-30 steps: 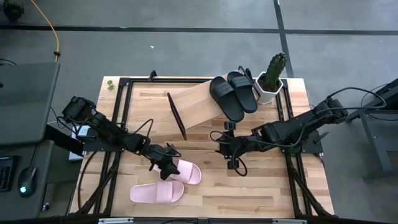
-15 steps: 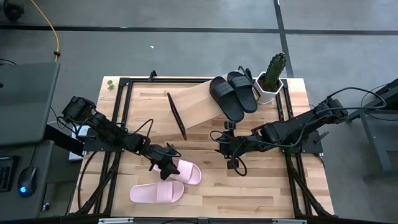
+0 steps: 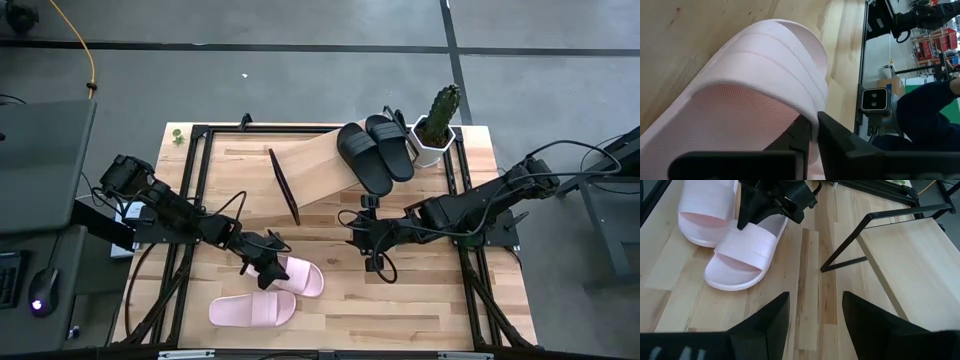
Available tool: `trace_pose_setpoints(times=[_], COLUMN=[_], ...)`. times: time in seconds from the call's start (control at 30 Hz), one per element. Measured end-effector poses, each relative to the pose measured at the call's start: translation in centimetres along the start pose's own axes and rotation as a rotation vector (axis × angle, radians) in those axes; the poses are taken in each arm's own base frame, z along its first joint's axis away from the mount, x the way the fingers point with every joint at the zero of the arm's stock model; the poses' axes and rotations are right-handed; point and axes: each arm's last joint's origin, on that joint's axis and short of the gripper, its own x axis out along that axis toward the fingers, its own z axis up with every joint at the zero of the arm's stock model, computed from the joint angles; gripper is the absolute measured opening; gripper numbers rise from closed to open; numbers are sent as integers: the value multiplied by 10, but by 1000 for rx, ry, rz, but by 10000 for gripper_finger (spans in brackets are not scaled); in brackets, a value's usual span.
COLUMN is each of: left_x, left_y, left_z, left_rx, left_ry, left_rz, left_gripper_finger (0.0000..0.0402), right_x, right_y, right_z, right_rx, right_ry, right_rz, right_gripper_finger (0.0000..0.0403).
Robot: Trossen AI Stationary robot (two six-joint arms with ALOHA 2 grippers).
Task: Pick and place slides into the shelf
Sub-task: Put the right pink slide on the shelf
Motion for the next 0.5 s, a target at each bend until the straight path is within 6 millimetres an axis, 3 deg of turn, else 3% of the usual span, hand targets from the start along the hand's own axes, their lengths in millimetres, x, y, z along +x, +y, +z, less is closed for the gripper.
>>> trace_pose_setpoints(times=[0.13, 0.37, 0.5], left_x=[0, 0, 1], left_y=[-3, -13, -21], left_z=[1, 7, 10], left_rx=[2, -9, -5], left_ry=[4, -8, 4], left_rz=[-35, -102, -131], left_gripper_finger=[6, 25, 17], right_x=[0, 0, 0], right_y=[0, 0, 0], right_z=[0, 1, 2], right_rx=[-1, -10, -16], right_ry=[-2, -15, -21], right_rz=[-4, -4, -4], right_gripper_finger=[174, 174, 174])
